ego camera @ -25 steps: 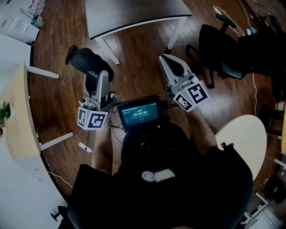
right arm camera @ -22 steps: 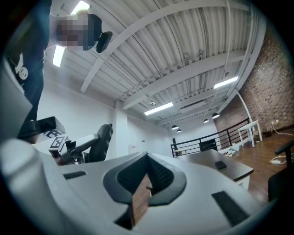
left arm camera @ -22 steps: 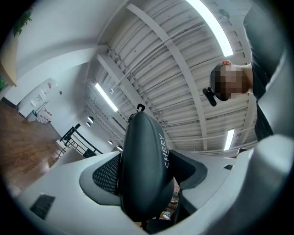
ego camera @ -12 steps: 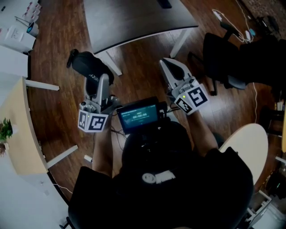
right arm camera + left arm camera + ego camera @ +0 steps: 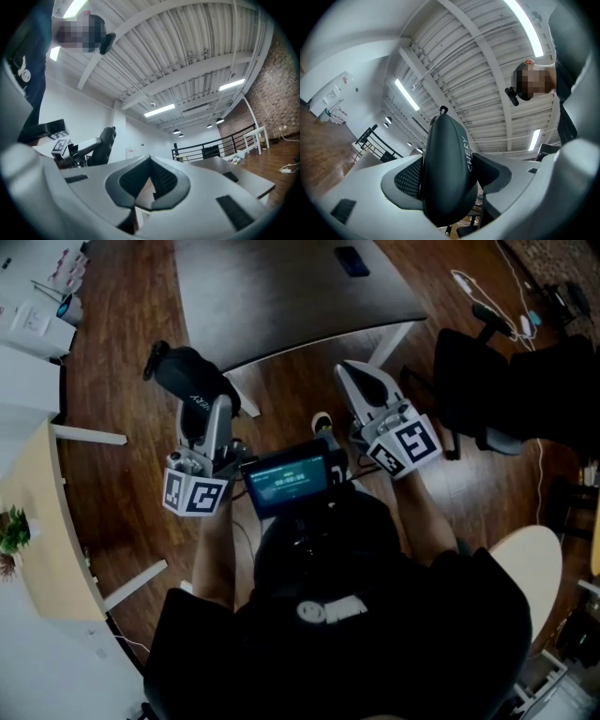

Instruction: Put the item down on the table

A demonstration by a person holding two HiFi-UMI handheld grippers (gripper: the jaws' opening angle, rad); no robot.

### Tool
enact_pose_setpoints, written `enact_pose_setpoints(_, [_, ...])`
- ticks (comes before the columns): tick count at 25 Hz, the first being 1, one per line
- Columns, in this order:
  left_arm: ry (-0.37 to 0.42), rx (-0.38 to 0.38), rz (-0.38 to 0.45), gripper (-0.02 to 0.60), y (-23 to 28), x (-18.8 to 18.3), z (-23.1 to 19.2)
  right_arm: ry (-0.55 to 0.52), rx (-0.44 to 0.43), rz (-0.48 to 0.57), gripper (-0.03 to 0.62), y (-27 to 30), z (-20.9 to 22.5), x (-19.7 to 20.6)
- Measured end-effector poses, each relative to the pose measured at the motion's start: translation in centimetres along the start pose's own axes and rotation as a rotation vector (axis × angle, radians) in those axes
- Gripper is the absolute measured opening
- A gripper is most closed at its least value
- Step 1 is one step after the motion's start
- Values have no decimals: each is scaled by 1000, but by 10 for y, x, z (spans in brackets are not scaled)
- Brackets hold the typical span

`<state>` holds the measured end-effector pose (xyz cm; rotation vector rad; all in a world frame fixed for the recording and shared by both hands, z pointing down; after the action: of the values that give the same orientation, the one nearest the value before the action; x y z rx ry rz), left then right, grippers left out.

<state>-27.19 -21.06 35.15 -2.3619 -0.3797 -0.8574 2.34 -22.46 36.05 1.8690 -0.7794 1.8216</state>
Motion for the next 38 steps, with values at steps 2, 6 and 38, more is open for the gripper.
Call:
enact_pose_setpoints(2, [14, -5, -5, 324, 16, -1, -11, 6, -1, 3, 5, 17, 15, 6])
enact_pose_setpoints(6, [25, -15, -19, 323, 48, -5, -33, 21, -11, 20, 5, 51, 42, 7])
enact_pose_setpoints(38, [96, -115, -343, 324, 302, 53, -212, 126, -605, -60, 333, 330, 218, 59])
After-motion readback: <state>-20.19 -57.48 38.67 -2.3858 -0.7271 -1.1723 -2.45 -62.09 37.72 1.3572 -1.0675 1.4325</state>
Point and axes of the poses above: the fingertips, and each gripper's own axes: y forward along the fingers, z to its right, x out of its underside, the point moved 8 cm from there along -y, backward along the fingers, and after that the axes turned 12 degrees about -y, right-handed, at the moved point
